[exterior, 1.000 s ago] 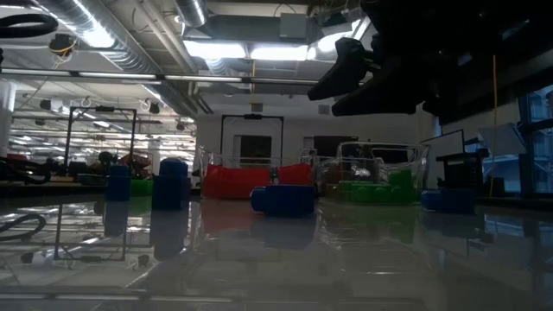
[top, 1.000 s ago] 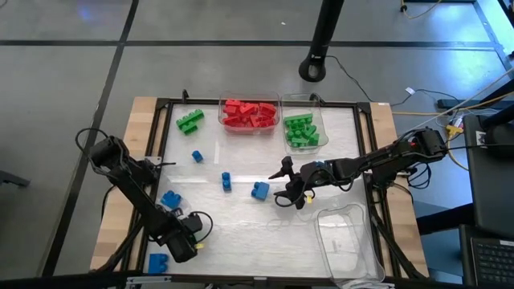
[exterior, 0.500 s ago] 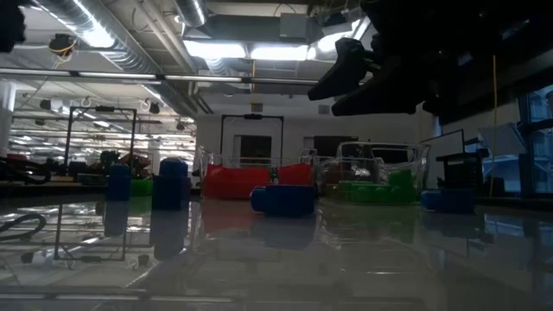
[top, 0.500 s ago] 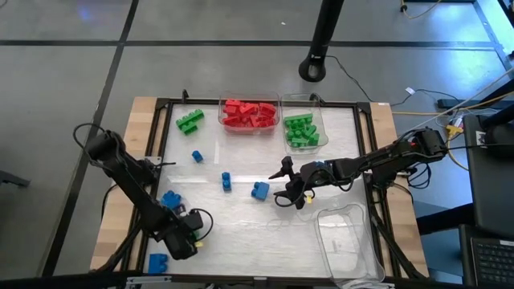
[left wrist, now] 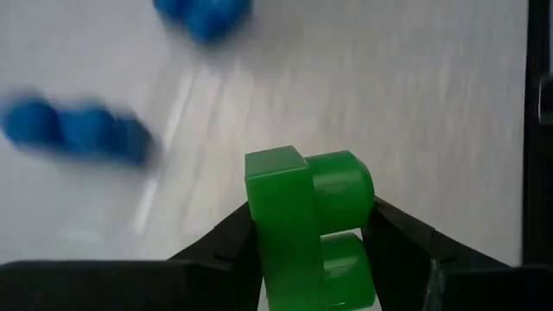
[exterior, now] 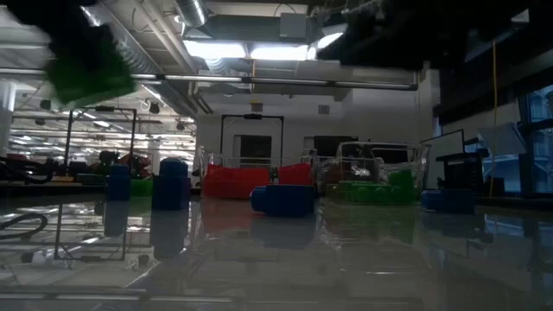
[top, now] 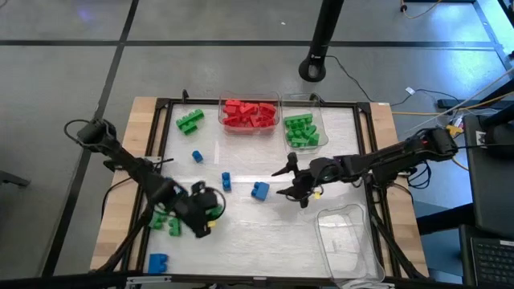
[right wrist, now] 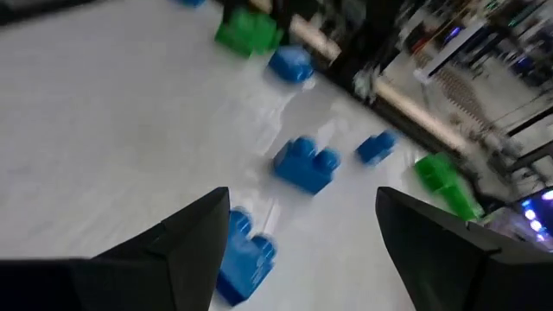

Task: Sort blocks
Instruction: Put the green game piece into the top right transparent bin

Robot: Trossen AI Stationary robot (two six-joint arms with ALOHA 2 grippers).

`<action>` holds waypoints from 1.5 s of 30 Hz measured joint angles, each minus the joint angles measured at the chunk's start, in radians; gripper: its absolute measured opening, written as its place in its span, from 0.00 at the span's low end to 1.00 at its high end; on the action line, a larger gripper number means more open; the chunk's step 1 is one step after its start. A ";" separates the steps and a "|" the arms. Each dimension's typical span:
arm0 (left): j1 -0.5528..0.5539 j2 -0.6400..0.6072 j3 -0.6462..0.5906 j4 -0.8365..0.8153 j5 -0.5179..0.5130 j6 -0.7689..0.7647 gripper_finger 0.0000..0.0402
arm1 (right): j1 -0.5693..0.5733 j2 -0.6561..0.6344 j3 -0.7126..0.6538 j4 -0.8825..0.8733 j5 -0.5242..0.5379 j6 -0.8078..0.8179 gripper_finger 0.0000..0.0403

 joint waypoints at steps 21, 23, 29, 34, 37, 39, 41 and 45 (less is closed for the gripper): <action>0.709 0.213 0.094 0.793 0.268 0.801 0.37 | -0.003 -0.316 0.000 -0.100 0.444 -0.263 0.72; 0.743 0.288 0.176 0.800 0.272 0.838 0.37 | -0.003 -0.320 0.000 -0.050 0.476 -0.323 0.72; 0.811 0.497 0.438 0.777 0.274 0.929 0.37 | -0.001 -0.355 0.000 0.051 0.471 -0.405 0.72; 0.856 0.647 0.608 0.776 0.275 0.927 0.38 | -0.001 -0.367 0.000 0.057 0.471 -0.405 0.72; 0.874 0.710 0.652 0.772 0.274 0.835 0.41 | -0.001 -0.367 0.000 0.035 0.471 -0.391 0.72; 0.884 0.730 0.659 0.769 0.274 0.817 0.45 | -0.001 -0.367 0.000 0.032 0.471 -0.389 0.72; 0.894 0.736 0.660 0.770 0.274 0.817 0.50 | -0.001 -0.367 0.000 0.032 0.471 -0.395 0.72; 0.907 0.735 0.662 0.762 0.274 0.803 0.62 | -0.001 -0.369 0.000 0.032 0.471 -0.398 0.72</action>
